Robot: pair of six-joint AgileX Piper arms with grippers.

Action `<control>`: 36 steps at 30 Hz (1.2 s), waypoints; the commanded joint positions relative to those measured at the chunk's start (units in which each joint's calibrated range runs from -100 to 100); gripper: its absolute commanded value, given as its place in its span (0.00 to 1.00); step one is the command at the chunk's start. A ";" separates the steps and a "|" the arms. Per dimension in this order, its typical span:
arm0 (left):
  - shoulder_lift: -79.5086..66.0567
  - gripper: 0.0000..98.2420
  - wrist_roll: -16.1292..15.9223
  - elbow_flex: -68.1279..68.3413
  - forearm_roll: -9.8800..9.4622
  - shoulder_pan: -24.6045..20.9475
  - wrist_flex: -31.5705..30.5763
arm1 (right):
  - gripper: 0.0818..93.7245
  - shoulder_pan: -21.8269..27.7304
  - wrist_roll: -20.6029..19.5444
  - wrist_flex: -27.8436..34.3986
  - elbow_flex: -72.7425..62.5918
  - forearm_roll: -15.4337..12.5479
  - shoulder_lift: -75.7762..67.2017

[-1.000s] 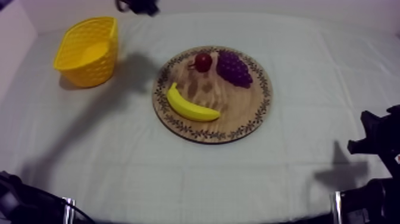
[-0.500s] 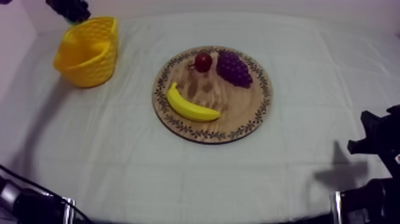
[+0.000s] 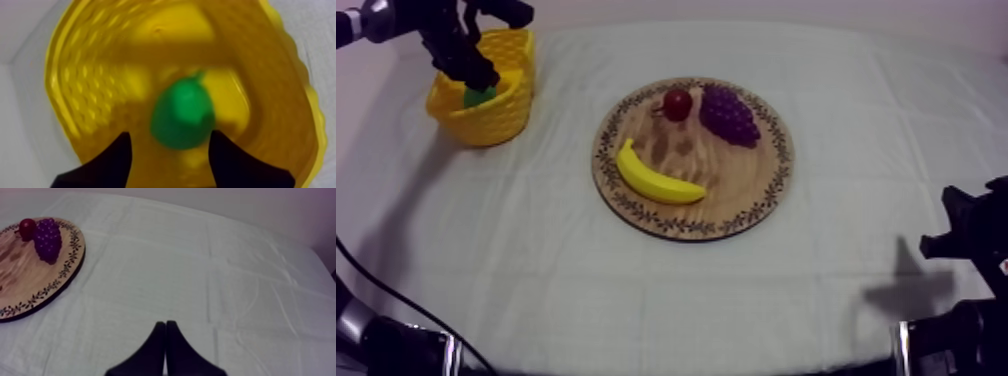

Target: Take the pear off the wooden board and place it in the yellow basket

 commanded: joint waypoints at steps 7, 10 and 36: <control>-2.09 0.61 -1.52 0.09 2.63 -0.76 -2.54 | 0.00 -0.01 0.01 0.03 0.04 0.00 -0.02; -6.18 0.41 -1.40 1.11 3.23 -0.67 -2.90 | 0.00 -0.01 0.01 0.03 0.04 0.00 -0.02; -84.57 0.00 5.04 57.38 10.50 3.77 -23.33 | 0.00 -0.01 0.01 0.03 0.04 0.00 -0.02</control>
